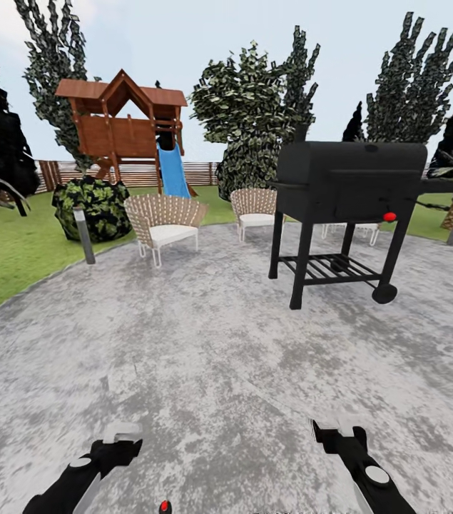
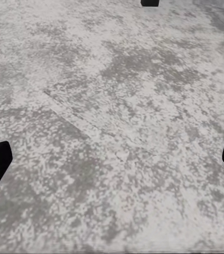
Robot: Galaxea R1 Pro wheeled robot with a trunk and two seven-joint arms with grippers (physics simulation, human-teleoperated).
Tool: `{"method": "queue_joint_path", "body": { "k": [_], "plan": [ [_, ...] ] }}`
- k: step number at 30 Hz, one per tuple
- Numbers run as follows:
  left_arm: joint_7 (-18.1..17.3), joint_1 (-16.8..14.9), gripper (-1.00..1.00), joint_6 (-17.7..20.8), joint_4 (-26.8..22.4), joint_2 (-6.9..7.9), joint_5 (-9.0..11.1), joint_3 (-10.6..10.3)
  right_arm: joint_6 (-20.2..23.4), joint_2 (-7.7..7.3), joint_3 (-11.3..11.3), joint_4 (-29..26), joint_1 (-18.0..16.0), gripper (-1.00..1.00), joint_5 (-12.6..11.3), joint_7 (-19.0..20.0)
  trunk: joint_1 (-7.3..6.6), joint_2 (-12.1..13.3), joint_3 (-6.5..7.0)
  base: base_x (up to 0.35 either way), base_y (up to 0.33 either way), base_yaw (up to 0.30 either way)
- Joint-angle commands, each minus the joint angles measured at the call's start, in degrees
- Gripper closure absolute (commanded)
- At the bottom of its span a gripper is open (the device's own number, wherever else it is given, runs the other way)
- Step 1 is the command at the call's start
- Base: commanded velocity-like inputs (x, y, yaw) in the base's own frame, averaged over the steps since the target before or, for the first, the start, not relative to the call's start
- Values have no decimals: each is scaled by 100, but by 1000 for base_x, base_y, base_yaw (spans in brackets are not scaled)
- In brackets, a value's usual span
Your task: In the garden, pick up the pesticide atomizer on the floor and spray pesticide onto both trees until each tree trunk is fully covered.
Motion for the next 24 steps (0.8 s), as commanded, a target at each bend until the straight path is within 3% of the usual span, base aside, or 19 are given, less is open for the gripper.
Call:
{"method": "queue_joint_path", "body": {
  "k": [1, 24],
  "plan": [
    [-40, 0, -100, 39, -14, -3, -19, 33, -18, 1, -4, 7, -4, -100, 1, 3, -1, -2, -6, 0, 0, -300],
    [-34, 4, -100, 42, -56, -13, -20, 31, -18, 1, -5, -7, -4, -100, 9, -4, -1, -2, -141, -2, 0, -235]
  ]
}}
